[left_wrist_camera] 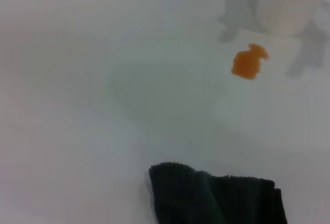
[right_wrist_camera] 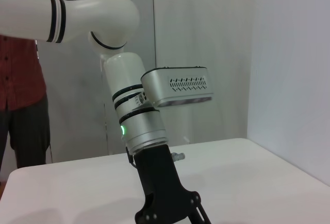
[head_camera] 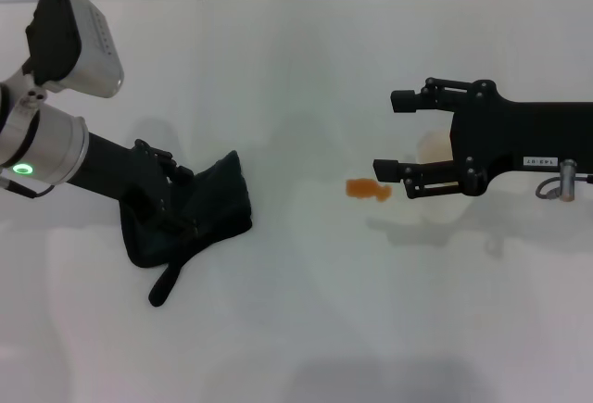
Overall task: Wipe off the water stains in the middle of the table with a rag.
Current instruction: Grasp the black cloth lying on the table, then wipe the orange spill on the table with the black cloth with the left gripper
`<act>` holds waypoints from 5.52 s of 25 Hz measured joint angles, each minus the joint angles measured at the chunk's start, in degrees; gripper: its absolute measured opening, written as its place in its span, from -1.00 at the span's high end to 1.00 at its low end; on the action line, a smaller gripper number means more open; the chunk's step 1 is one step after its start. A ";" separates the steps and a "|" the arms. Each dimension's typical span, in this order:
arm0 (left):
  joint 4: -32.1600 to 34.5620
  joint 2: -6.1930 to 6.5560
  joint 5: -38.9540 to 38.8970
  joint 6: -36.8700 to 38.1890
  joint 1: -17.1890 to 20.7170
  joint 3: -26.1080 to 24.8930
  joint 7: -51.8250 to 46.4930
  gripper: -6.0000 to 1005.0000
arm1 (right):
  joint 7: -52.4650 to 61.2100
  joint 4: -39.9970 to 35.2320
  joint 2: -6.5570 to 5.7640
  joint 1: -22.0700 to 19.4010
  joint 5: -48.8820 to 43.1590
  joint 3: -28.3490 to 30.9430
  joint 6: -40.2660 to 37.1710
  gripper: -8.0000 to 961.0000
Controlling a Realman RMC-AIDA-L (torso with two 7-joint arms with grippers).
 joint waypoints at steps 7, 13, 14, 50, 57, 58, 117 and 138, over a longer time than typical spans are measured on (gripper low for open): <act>0.03 0.01 0.27 0.05 0.00 0.87 -0.40 -0.47 | 0.00 0.00 0.00 -0.06 0.05 0.00 -0.07 -0.79; 0.19 0.03 0.51 -0.05 -0.03 0.86 -0.49 -0.47 | 0.00 0.04 0.00 -0.04 0.12 0.00 -0.08 -0.79; 0.19 0.03 0.51 -0.16 -0.02 0.85 -0.50 -0.47 | 0.00 0.04 0.00 -0.04 0.15 0.01 -0.08 -0.79; -8.36 -1.22 -9.90 -14.98 -6.16 0.81 6.72 0.82 | -0.42 0.21 0.00 -0.47 2.37 -0.03 -0.16 -0.79; -14.91 -1.44 -14.82 -18.06 -10.83 1.16 11.12 0.82 | -0.96 0.16 0.00 -0.56 3.14 -0.22 -0.18 -0.79; -15.37 -1.50 -15.35 -18.16 -11.17 1.45 11.49 0.82 | -1.09 0.16 0.00 -0.59 3.16 -0.30 -0.20 -0.79; -14.71 -2.21 -42.01 -27.34 -10.28 37.35 15.13 0.82 | -2.20 -0.32 0.00 -1.65 4.52 -0.35 -0.98 -0.79; -14.29 -1.54 -41.85 -26.43 -7.94 37.75 14.08 0.82 | -2.20 -0.34 0.00 -1.72 4.67 -0.74 -1.15 -0.78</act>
